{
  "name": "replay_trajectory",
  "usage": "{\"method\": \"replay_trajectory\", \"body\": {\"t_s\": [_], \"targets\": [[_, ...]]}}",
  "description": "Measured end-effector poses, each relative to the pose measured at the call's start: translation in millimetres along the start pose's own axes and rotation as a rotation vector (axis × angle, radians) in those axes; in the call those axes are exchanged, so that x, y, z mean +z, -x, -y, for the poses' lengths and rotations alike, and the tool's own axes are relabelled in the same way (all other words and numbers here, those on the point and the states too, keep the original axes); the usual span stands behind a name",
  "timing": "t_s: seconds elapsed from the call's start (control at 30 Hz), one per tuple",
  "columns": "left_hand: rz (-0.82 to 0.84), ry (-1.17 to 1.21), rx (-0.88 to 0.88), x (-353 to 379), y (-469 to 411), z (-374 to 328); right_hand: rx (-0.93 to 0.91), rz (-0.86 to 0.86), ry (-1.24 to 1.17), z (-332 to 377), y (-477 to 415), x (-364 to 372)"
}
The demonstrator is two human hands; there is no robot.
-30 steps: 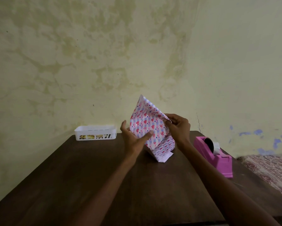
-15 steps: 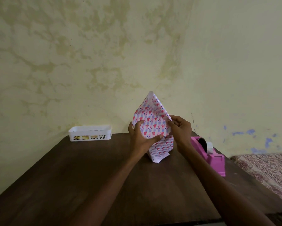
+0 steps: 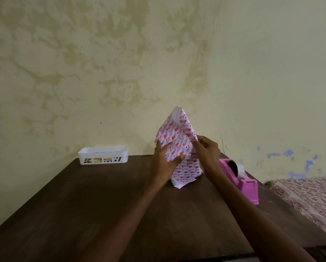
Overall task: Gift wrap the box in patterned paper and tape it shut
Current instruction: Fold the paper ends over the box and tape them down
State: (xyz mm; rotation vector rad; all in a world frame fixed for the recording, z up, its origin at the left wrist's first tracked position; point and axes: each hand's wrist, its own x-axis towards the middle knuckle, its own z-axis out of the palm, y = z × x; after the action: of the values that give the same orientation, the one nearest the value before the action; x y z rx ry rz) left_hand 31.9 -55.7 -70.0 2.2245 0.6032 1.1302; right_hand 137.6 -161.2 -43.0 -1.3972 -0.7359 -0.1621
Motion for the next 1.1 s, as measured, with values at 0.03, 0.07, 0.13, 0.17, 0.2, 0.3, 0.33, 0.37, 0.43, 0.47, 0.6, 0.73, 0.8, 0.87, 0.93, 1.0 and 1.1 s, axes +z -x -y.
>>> {"method": "replay_trajectory", "body": {"t_s": [0.03, 0.07, 0.13, 0.17, 0.2, 0.3, 0.33, 0.37, 0.43, 0.47, 0.6, 0.73, 0.8, 0.87, 0.93, 1.0, 1.1], "targets": [[-0.023, 0.033, 0.002, 0, 1, 0, -0.006, -0.001, 0.011, 0, 0, 0], [-0.057, 0.066, 0.004, -1, 2, 1, -0.011, -0.002, 0.023, 0, 0, 0], [-0.128, 0.105, 0.004, -4, 4, -1, -0.012, -0.003, 0.035, 0, 0, 0], [-0.161, 0.110, -0.001, -6, 5, -2, -0.013, -0.007, 0.040, 0, 0, -1], [-0.194, 0.111, -0.007, -8, 6, -3, -0.017, -0.013, 0.050, -1, 0, -1], [-0.284, 0.155, -0.044, -11, 8, -7, -0.028, -0.036, 0.087, -2, -2, 0], [-0.298, 0.195, -0.076, -11, 8, -8, -0.030, -0.047, 0.099, -2, -2, 1], [-0.303, 0.248, -0.122, -11, 8, -9, -0.028, -0.058, 0.108, -2, -2, 1], [-0.291, 0.374, -0.226, -12, 9, -11, -0.023, -0.073, 0.125, -1, -1, 3], [-0.282, 0.420, -0.254, -12, 9, -12, -0.025, -0.074, 0.134, -1, 0, 3], [-0.254, 0.494, -0.265, -13, 8, -11, -0.012, -0.071, 0.130, 0, 0, 4], [-0.207, 0.526, -0.259, -10, 8, -5, -0.013, -0.069, 0.147, -1, -1, 3], [-0.186, 0.517, -0.253, -9, 9, -4, -0.012, -0.079, 0.147, -1, -1, 2], [-0.196, 0.501, -0.255, -8, 10, -4, -0.012, -0.077, 0.147, -1, 0, 1], [-0.224, 0.476, -0.269, -9, 9, -5, -0.010, -0.068, 0.136, -2, 0, 0], [-0.237, 0.460, -0.267, -9, 8, -6, -0.005, -0.066, 0.134, -2, 2, 1], [-0.214, 0.430, -0.237, -9, 6, -11, -0.014, -0.069, 0.142, -3, 4, 1]]}}
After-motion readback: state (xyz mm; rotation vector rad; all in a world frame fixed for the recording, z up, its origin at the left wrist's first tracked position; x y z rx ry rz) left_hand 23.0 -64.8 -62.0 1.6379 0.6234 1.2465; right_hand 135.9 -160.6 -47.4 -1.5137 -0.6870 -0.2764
